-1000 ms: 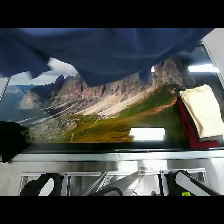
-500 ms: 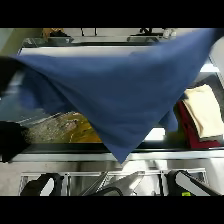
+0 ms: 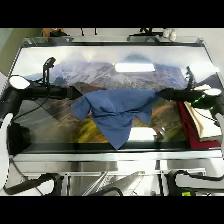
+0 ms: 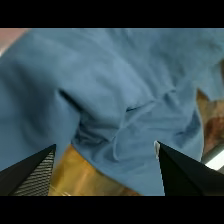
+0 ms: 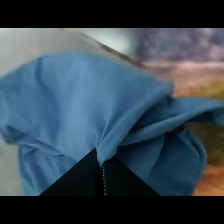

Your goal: Fold the shirts.

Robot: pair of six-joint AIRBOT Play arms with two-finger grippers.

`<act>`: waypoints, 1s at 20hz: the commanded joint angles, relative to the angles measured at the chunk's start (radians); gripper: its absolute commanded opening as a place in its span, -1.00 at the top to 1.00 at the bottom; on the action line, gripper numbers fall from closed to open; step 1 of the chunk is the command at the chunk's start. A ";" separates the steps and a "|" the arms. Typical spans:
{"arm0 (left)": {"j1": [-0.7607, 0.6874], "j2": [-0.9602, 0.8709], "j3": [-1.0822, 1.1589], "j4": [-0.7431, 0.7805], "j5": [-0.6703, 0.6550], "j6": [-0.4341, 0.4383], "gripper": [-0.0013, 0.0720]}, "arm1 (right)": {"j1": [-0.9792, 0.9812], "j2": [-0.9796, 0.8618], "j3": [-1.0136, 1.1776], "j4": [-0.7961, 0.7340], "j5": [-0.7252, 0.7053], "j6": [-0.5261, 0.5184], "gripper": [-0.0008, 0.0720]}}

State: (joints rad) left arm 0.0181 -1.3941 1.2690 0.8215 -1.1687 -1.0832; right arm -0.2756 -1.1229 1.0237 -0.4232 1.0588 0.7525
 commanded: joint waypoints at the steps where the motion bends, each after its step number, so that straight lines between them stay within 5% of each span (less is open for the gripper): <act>1: 0.062 -0.145 0.124 0.013 -0.166 -0.093 -0.93 | 0.009 -0.092 -0.027 -0.020 -0.068 -0.025 0.92; 6: -0.002 -0.023 -0.095 -0.069 -0.224 -0.139 -0.93 | 0.010 -0.092 -0.027 -0.026 -0.067 -0.035 0.93; 12: -0.327 0.130 -0.562 -0.155 0.103 -0.206 -0.92 | 0.010 -0.092 -0.027 -0.026 -0.066 -0.035 0.92; 20: -0.580 0.029 -0.626 -0.254 0.344 -0.252 -0.92 | 0.010 -0.092 -0.027 -0.026 -0.063 -0.035 0.93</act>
State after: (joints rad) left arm -0.4908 -1.3220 0.6598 0.6109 -0.9104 -1.3151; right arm -0.2668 -1.2144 0.9970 -0.4492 0.9936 0.7170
